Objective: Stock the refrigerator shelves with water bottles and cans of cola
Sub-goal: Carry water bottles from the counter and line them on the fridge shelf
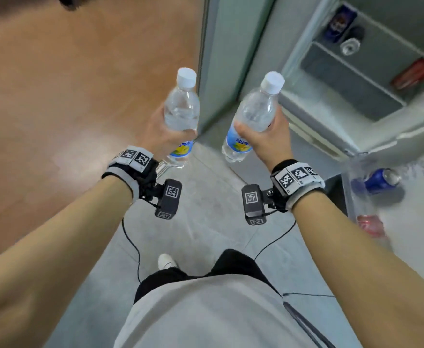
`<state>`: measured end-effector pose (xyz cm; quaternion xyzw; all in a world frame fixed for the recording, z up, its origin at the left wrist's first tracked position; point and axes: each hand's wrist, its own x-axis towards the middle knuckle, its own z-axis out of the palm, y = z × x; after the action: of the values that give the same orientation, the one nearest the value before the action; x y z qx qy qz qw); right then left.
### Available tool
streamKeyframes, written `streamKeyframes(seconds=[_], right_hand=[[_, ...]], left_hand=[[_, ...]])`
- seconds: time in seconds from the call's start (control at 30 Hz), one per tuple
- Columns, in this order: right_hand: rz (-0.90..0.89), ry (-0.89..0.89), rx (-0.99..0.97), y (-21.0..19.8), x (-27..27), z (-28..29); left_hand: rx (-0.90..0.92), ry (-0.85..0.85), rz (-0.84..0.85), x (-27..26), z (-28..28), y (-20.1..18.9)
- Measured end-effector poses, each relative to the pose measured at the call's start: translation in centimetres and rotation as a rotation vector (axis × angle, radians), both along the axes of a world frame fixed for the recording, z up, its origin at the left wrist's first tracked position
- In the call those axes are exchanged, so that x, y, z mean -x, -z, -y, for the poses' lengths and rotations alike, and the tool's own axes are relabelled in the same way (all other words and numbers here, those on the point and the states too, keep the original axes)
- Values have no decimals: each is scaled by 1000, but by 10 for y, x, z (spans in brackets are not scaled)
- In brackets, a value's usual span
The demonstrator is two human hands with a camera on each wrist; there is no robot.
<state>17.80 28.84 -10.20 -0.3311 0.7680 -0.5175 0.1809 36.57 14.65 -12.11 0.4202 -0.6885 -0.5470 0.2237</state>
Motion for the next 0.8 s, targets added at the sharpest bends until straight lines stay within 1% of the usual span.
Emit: streamKeyframes(seconds=[0.1,0.23,0.47,0.6,0.8], right_hand=[[-40,108,19,-11,26,1],[-56,254,39,-15,68,-11],[-30,447,69,-14,158,-32],[-44,495,69,-17,215,-33],[-112,598,122,-38,290,-20]], left_hand=[[-31,146,-77,46,19,-5],[-46,309,-78,111,28,-16],[68,548,-53,226,35,-36],[78,602,-57,298,43,-42],[71,695,-109,399,48,-58]])
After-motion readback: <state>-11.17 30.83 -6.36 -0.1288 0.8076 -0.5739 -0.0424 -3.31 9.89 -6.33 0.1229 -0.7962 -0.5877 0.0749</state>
